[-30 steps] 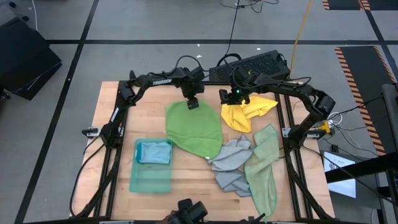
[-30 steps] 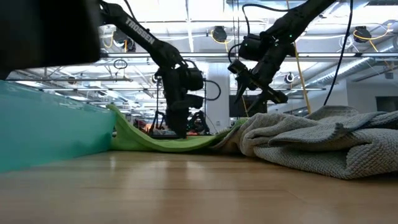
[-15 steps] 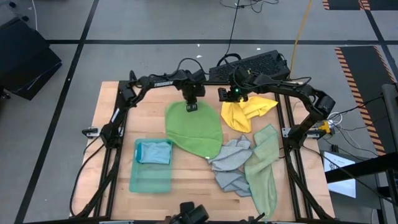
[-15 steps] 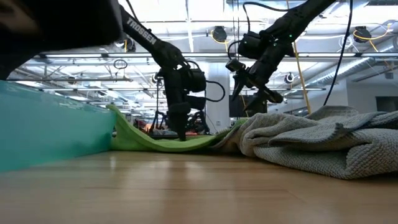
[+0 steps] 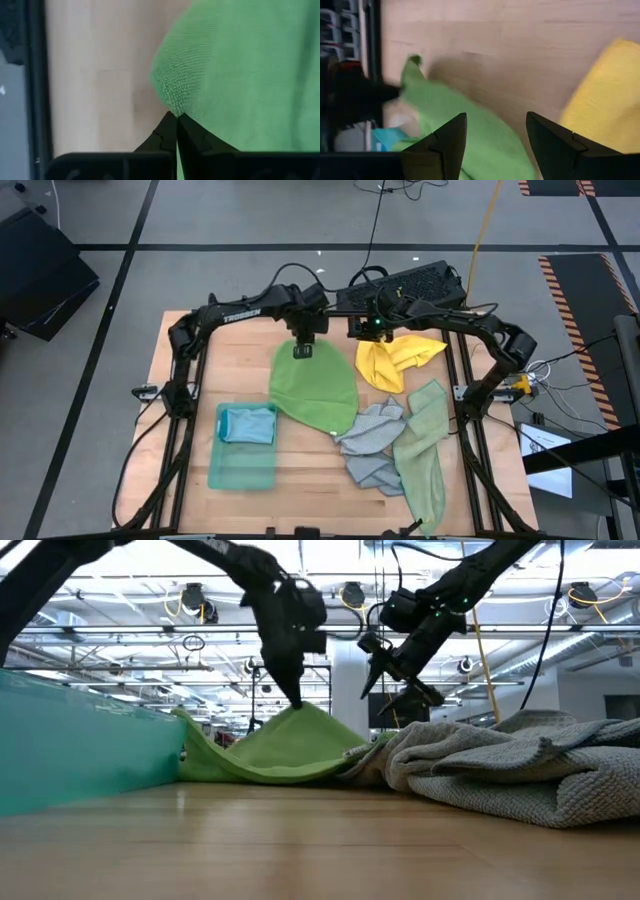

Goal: Fold microfiber towels
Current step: Fold the green microfiber cloth

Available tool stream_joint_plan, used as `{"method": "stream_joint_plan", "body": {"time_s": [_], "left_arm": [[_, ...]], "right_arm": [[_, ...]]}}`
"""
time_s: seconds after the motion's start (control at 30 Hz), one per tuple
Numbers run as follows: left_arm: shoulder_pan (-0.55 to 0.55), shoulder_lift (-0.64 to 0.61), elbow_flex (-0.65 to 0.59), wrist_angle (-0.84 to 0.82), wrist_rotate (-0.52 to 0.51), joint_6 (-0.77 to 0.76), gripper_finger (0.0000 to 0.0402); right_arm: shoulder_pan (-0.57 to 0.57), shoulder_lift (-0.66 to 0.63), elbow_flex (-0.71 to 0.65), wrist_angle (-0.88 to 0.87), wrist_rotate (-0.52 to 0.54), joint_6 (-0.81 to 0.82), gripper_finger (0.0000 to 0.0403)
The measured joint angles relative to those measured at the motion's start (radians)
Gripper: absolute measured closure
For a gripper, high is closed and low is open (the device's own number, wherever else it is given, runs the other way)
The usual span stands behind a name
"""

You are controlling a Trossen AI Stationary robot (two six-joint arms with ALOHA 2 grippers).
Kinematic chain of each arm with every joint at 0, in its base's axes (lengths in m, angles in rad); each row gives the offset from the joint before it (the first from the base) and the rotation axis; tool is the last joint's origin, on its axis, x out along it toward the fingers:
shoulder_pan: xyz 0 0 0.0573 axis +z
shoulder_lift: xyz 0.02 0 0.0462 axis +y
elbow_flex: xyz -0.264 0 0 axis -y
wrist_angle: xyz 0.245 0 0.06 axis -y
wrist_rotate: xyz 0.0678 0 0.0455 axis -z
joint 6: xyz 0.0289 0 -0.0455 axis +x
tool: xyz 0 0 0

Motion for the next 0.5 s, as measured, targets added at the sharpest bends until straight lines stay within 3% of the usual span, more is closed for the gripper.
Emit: {"method": "stream_joint_plan", "body": {"time_s": [0.13,0.23,0.5], "left_arm": [[-0.056,-0.018,0.000,-0.034,0.054,0.000,0.0400],[-0.091,-0.018,-0.013,-0.036,0.042,-0.012,0.0400],[-0.126,-0.017,-0.088,-0.028,0.015,-0.085,0.0401]], "right_arm": [[-0.005,0.048,0.000,0.104,-0.056,0.017,0.0204],[0.002,0.081,0.000,0.151,-0.077,-0.057,0.0204],[0.008,0.172,0.000,0.121,-0.145,-0.095,0.0204]]}}
